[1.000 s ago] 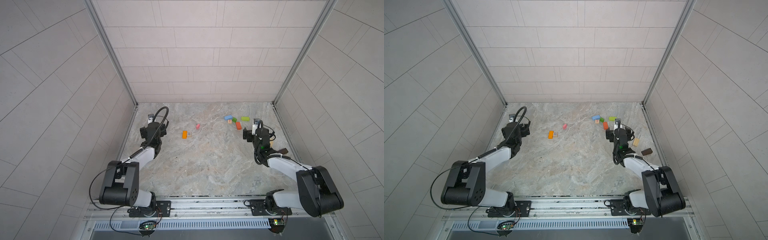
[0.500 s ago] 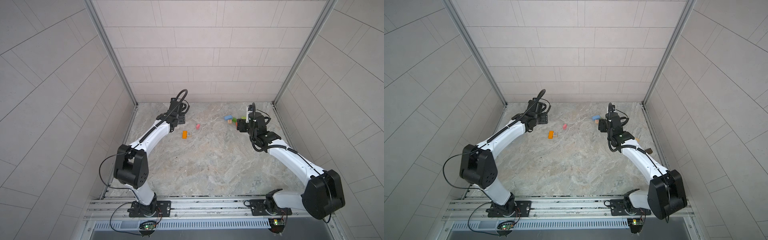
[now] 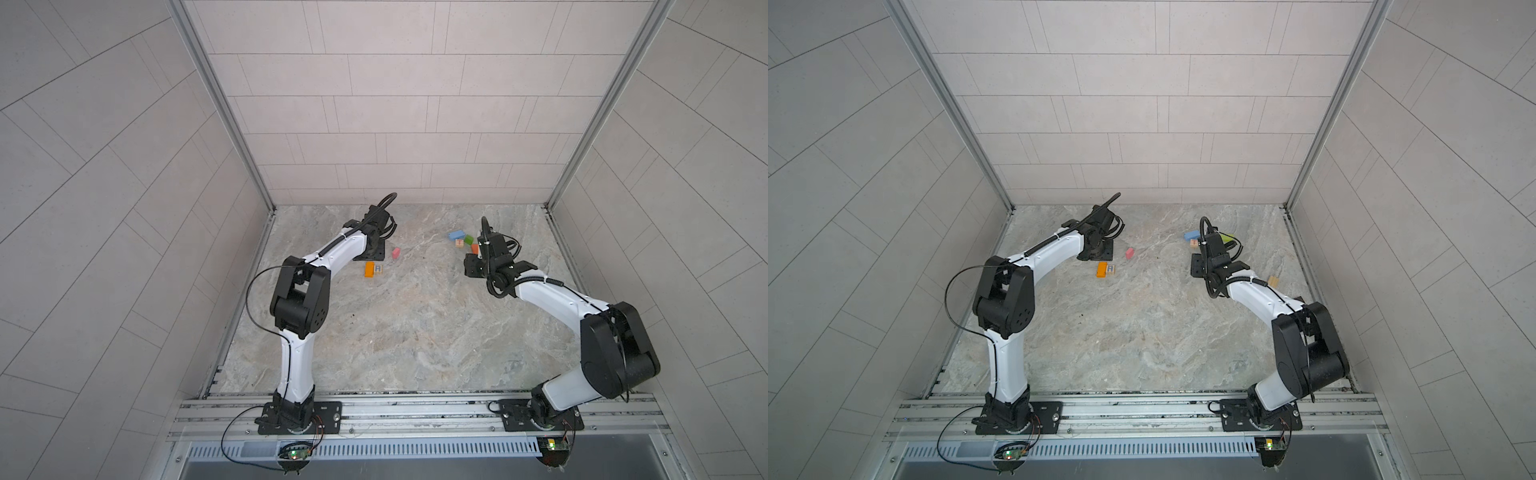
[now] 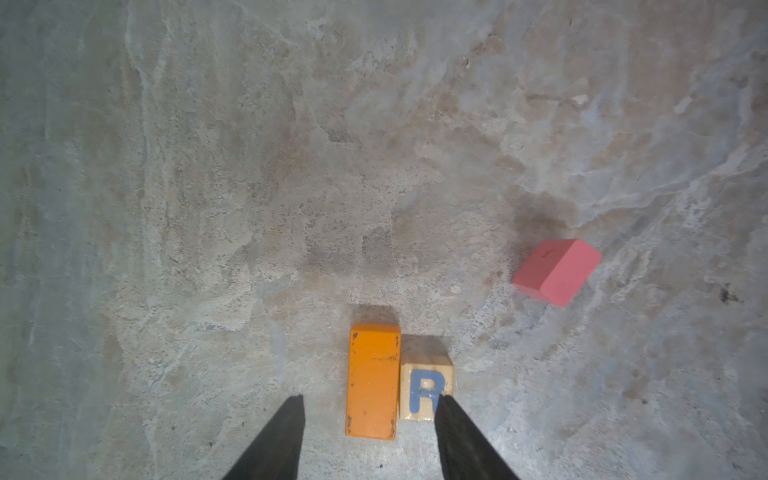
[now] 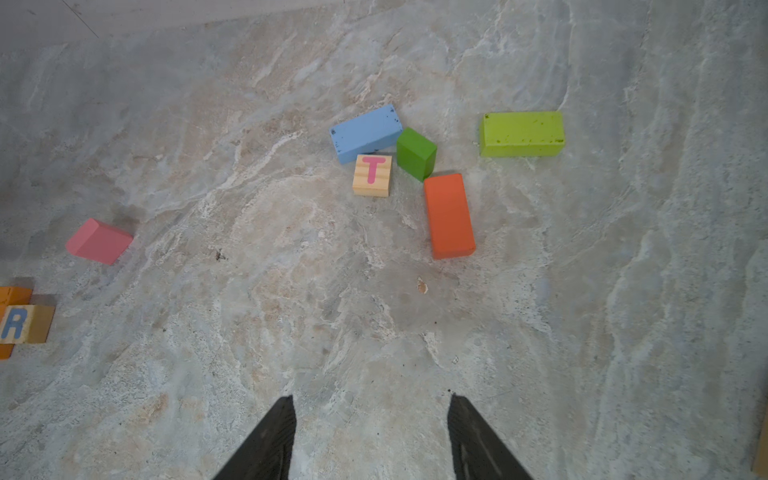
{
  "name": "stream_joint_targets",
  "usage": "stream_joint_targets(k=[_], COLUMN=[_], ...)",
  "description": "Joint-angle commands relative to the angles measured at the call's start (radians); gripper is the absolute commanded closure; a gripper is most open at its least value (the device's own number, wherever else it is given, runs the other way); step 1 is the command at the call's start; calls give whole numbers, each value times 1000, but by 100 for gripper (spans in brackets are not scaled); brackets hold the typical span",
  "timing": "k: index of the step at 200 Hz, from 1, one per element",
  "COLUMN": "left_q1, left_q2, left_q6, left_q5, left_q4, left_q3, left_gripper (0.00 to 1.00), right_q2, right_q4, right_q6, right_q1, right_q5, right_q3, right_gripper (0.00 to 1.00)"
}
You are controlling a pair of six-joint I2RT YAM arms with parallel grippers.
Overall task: Build the wood block tower
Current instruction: 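Reach the left gripper over the orange block while the right arm advances, then close the left gripper on the orange block and lift it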
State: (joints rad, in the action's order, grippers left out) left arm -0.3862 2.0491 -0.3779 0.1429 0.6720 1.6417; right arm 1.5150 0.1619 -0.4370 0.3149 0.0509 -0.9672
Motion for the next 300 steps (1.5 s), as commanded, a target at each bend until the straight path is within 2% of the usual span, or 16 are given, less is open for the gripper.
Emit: stream_joint_targets(k=[1, 50, 111, 166, 200, 237, 255, 300], left_q1=[9, 31, 47, 47, 34, -22, -74, -218], left_q2=[34, 116, 161, 135, 58, -37, -64, -23], left_q6=[-24, -60, -64, -64, -68, -116, -154, -272], left_q5=[3, -53, -63, -71, -74, -93, -65, -73], left_q4=[31, 18, 20, 26, 34, 42, 40, 56], left_q3=[43, 49, 59, 41, 0, -72, -100, -63], left_gripper=[44, 48, 55, 69, 71, 71, 71, 71], right_q2=[0, -30, -26, -22, -43, -86, -105, -137], right_q4=[8, -6, -9, -6, 4, 5, 3, 17], right_q6=[-30, -34, -32, -31, -31, -31, -27, -56], right_q1=[13, 23, 32, 35, 35, 35, 35, 28], right_q5=[-5, 9, 15, 17, 17, 15, 17, 35], right_q3=[-25, 3, 11, 7, 12, 33, 44, 55], right_gripper=[40, 37, 36, 36, 36, 36, 36, 36])
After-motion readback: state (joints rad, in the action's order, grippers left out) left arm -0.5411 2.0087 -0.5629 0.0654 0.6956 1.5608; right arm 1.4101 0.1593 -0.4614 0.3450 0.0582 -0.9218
